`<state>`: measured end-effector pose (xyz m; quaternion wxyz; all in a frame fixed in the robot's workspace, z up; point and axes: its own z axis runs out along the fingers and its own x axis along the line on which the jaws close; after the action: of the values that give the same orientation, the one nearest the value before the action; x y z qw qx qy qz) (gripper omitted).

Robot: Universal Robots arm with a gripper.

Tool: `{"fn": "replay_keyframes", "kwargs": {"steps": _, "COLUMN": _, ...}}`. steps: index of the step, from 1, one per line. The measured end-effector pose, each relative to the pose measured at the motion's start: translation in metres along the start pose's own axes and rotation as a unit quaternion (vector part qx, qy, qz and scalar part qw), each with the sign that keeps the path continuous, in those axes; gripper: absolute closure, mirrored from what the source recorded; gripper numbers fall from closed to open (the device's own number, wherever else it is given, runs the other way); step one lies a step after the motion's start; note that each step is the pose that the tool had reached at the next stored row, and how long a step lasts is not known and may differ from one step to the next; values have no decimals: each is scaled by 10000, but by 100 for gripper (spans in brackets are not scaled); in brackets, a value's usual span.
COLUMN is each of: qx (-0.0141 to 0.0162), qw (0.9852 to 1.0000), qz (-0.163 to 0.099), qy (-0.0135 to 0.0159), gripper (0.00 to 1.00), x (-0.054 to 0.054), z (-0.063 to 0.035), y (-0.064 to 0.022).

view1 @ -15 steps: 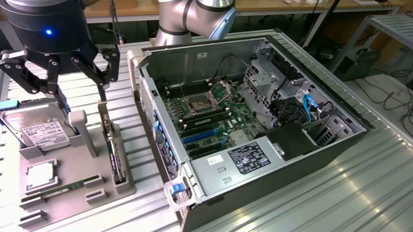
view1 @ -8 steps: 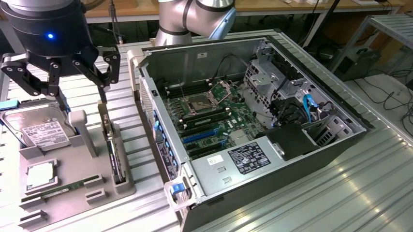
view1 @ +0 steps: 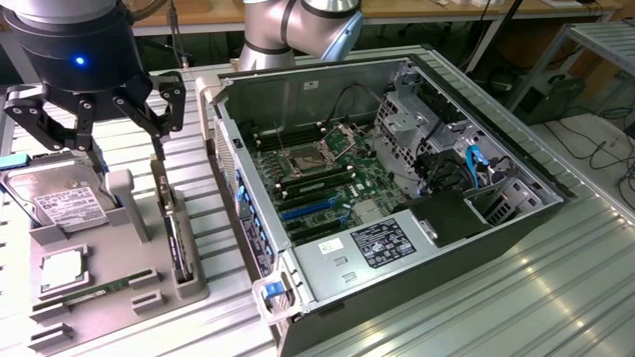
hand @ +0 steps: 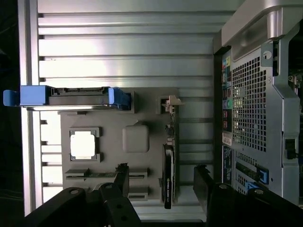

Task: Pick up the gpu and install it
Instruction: 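Pick up the gpu and move the gpu toward the slot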

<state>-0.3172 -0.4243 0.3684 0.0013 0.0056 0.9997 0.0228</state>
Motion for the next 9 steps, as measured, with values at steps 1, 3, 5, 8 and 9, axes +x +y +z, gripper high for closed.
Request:
{"fn": "replay_keyframes", "kwargs": {"steps": 1, "qx": 0, "qw": 10000, "qz": 0, "qy": 0, "gripper": 34, "x": 0, "z": 5, "y": 0}}
{"fn": "replay_keyframes", "kwargs": {"steps": 3, "qx": -1, "qw": 10000, "qz": 0, "qy": 0, "gripper": 34, "x": 0, "z": 17, "y": -1}}
{"fn": "replay_keyframes", "kwargs": {"steps": 5, "qx": -1, "qw": 10000, "qz": -1, "qy": -7, "gripper": 34, "x": -1, "z": 29, "y": -2}}
{"fn": "replay_keyframes", "kwargs": {"steps": 8, "qx": -1, "qw": 10000, "qz": -1, "qy": -16, "gripper": 34, "x": 0, "z": 51, "y": -3}}
{"fn": "replay_keyframes", "kwargs": {"steps": 9, "qx": -1, "qw": 10000, "qz": -1, "qy": -17, "gripper": 34, "x": 0, "z": 60, "y": -3}}
